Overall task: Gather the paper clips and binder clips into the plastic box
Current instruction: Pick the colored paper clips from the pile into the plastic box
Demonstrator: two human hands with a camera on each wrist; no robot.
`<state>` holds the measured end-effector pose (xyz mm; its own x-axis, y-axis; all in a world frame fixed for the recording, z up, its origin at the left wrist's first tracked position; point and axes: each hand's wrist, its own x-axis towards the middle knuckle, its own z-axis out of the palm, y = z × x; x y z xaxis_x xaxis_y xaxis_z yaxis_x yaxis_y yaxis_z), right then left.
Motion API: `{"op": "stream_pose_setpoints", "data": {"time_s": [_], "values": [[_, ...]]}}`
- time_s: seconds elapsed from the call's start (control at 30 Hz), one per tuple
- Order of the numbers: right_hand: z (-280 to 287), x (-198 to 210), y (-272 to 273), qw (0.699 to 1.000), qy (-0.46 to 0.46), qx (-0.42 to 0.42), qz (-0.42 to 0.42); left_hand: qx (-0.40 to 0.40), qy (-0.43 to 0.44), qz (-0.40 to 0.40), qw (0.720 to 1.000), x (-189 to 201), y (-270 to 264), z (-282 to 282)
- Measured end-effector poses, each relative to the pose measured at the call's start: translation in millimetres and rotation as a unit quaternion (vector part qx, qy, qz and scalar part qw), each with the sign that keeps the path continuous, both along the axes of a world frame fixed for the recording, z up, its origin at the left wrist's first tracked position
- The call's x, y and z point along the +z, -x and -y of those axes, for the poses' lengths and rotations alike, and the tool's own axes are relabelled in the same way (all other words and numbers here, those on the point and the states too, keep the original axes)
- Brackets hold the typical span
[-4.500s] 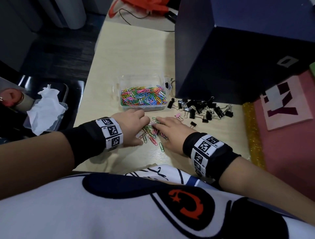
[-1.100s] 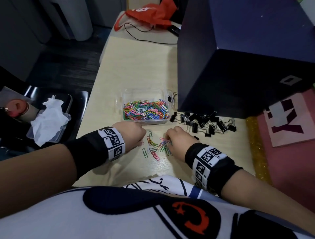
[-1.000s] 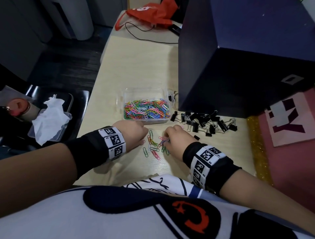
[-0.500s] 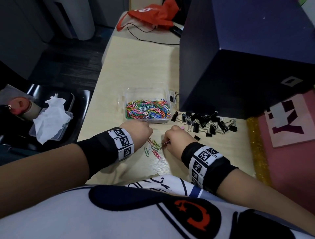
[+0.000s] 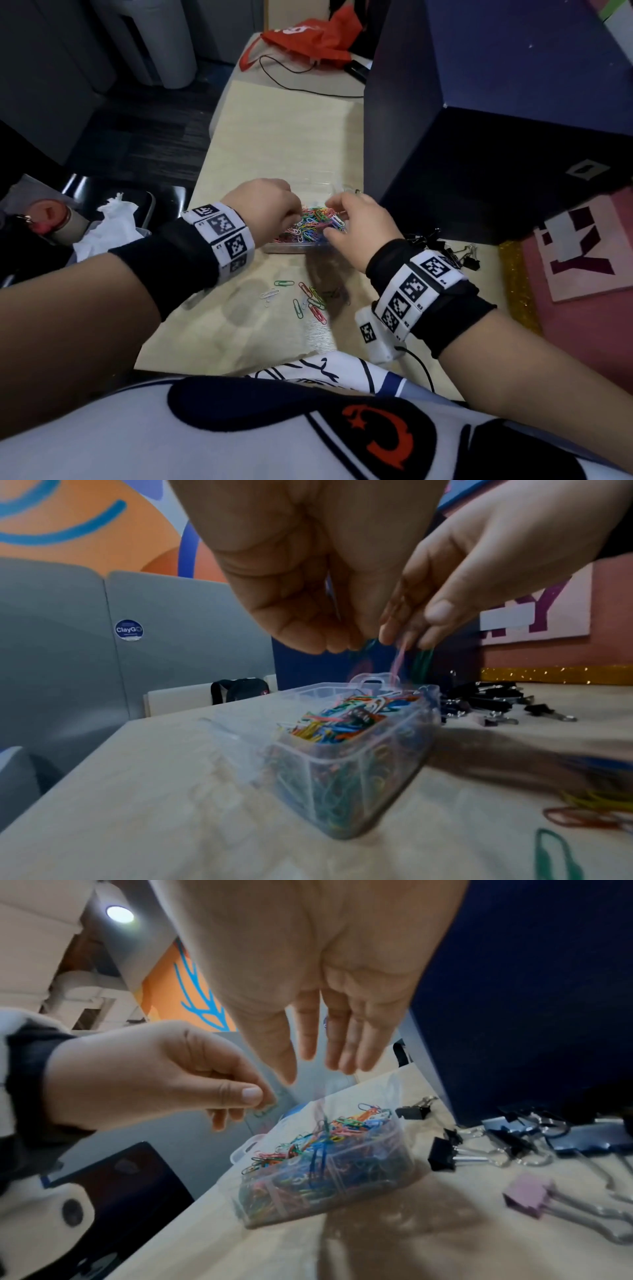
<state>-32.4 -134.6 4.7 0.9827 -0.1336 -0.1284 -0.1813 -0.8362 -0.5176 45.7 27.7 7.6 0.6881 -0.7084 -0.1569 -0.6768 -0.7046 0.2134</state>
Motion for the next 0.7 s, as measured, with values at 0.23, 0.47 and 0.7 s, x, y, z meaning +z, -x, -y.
{"op": "stream_pose_setpoints", "data": {"time_s": [0.23, 0.47, 0.7], "values": [[12, -8, 32, 0.928, 0.202, 0.114, -0.291, -0.058, -0.11, -0.025, 0.992, -21, 32, 2], [10, -38, 50, 0.933, 0.168, 0.103, -0.3, -0.036, -0.219, -0.075, 0.972, -52, 54, -1], [-5, -52, 49, 0.973, 0.053, 0.089, -0.207, -0.067, -0.192, -0.111, 0.973, -58, 55, 2]]}}
